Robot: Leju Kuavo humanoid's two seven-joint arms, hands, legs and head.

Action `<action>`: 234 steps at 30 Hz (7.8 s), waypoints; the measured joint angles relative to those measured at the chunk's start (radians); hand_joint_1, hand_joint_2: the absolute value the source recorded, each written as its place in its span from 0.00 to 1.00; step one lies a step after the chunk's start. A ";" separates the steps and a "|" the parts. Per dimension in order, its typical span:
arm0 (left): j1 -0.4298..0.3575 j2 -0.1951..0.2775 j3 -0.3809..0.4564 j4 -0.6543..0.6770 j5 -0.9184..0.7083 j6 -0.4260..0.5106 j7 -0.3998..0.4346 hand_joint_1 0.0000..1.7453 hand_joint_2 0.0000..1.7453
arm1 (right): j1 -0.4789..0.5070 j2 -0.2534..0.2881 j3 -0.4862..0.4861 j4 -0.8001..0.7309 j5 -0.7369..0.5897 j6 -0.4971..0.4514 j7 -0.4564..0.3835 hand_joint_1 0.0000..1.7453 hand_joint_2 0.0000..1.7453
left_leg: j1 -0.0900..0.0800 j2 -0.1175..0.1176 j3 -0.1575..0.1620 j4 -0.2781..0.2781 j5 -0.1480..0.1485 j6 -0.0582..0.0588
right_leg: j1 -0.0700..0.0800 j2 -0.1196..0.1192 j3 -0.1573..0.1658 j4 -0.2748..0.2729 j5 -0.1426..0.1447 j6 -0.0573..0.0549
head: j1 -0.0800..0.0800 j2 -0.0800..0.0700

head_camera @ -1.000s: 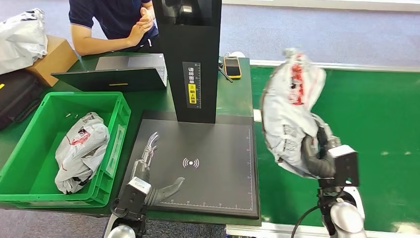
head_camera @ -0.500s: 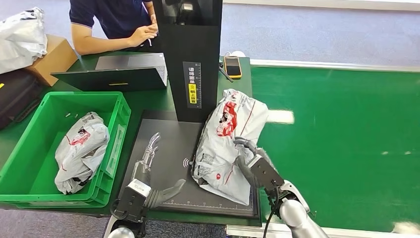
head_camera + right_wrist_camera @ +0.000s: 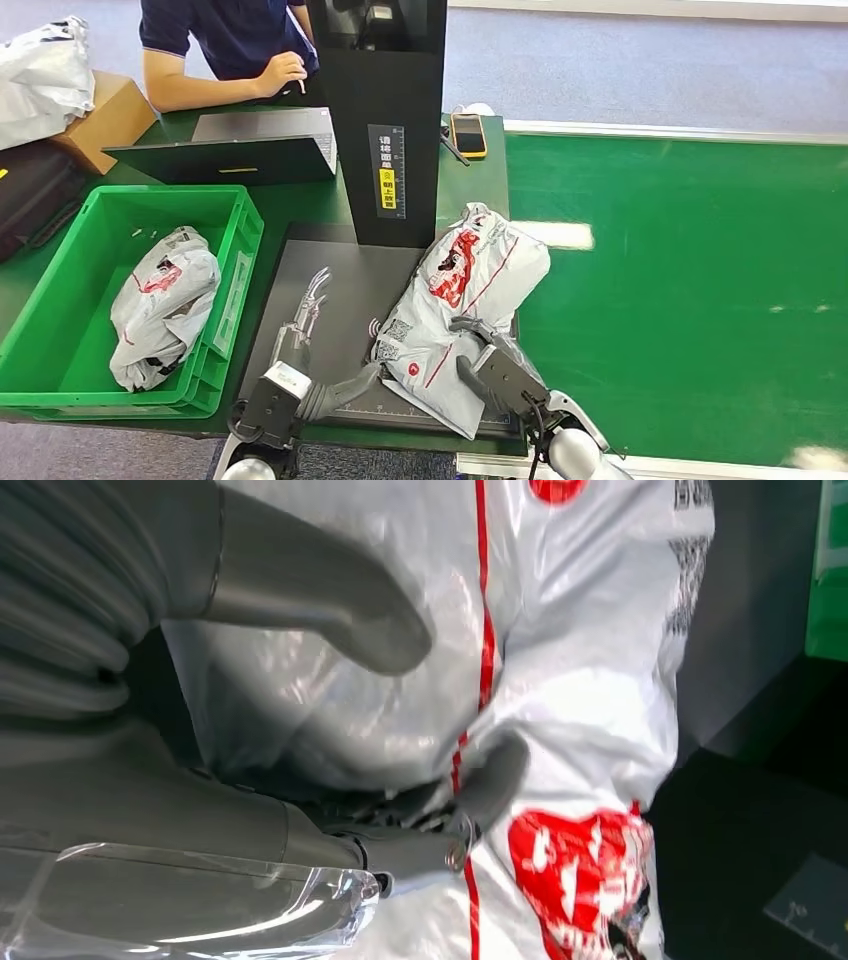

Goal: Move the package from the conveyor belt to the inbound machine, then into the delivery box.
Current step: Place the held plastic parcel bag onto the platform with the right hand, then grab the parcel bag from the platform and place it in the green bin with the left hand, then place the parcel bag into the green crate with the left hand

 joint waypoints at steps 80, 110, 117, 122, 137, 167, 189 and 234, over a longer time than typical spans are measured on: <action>-0.367 0.027 -0.406 0.450 -0.584 0.036 0.139 0.00 1.00 | 0.340 0.121 -0.647 -0.628 -0.289 0.280 -0.291 0.00 1.00 | 0.000 0.000 -0.002 0.000 0.000 0.000 | 0.000 0.000 -0.002 0.000 0.001 0.000 | 0.000 0.000; -0.417 -0.012 -0.406 0.672 -0.575 0.002 0.103 1.00 1.00 | 0.346 0.121 -0.656 -0.624 -0.306 0.288 -0.283 0.00 1.00 | 0.000 -0.001 0.005 0.000 0.001 0.000 | 0.000 -0.001 0.006 0.000 0.002 0.000 | 0.000 0.000; -0.415 -0.012 -0.406 0.659 -0.567 -0.011 0.106 1.00 1.00 | 0.359 0.121 -0.671 -0.655 -0.323 0.287 -0.288 0.00 1.00 | 0.000 -0.001 0.004 0.000 0.001 0.000 | 0.000 -0.001 0.005 0.000 0.001 0.000 | 0.000 0.000; -0.389 -0.012 -0.408 0.633 -0.601 0.033 0.126 1.00 1.00 | 0.379 0.121 -0.681 -0.680 -0.325 0.287 -0.280 0.00 1.00 | 0.000 -0.001 0.004 0.000 0.001 0.000 | 0.000 -0.001 0.005 0.000 0.001 0.000 | 0.000 0.000; -0.245 0.027 -0.348 0.307 -0.707 0.382 0.156 1.00 1.00 | 0.440 0.161 -0.719 -0.741 -0.323 0.255 -0.280 0.00 1.00 | 0.000 0.000 -0.001 0.000 0.001 0.000 | 0.000 0.000 -0.001 0.000 0.001 0.000 | 0.000 0.000; 0.013 -0.126 0.336 -0.420 -0.568 0.541 -0.347 1.00 1.00 | 0.488 0.177 -0.708 -0.749 -0.336 0.220 -0.299 0.00 1.00 | 0.000 -0.001 -0.002 0.000 0.001 0.000 | 0.000 -0.001 -0.002 0.000 0.001 0.000 | 0.000 0.000; -0.163 0.175 0.395 -0.086 -0.639 0.267 0.206 1.00 1.00 | 0.535 0.245 -0.785 -0.785 -0.324 0.315 -0.289 0.00 1.00 | 0.001 0.001 -0.003 0.000 0.003 -0.002 | 0.000 0.001 -0.004 0.001 0.002 -0.001 | 0.000 0.000; -0.088 0.231 0.371 -0.189 -0.775 0.476 0.244 0.00 1.00 | 0.551 0.284 -0.829 -0.819 -0.302 0.333 -0.273 0.00 1.00 | 0.001 0.002 -0.005 0.000 0.002 -0.003 | 0.001 0.002 -0.006 0.001 0.002 -0.002 | 0.000 0.000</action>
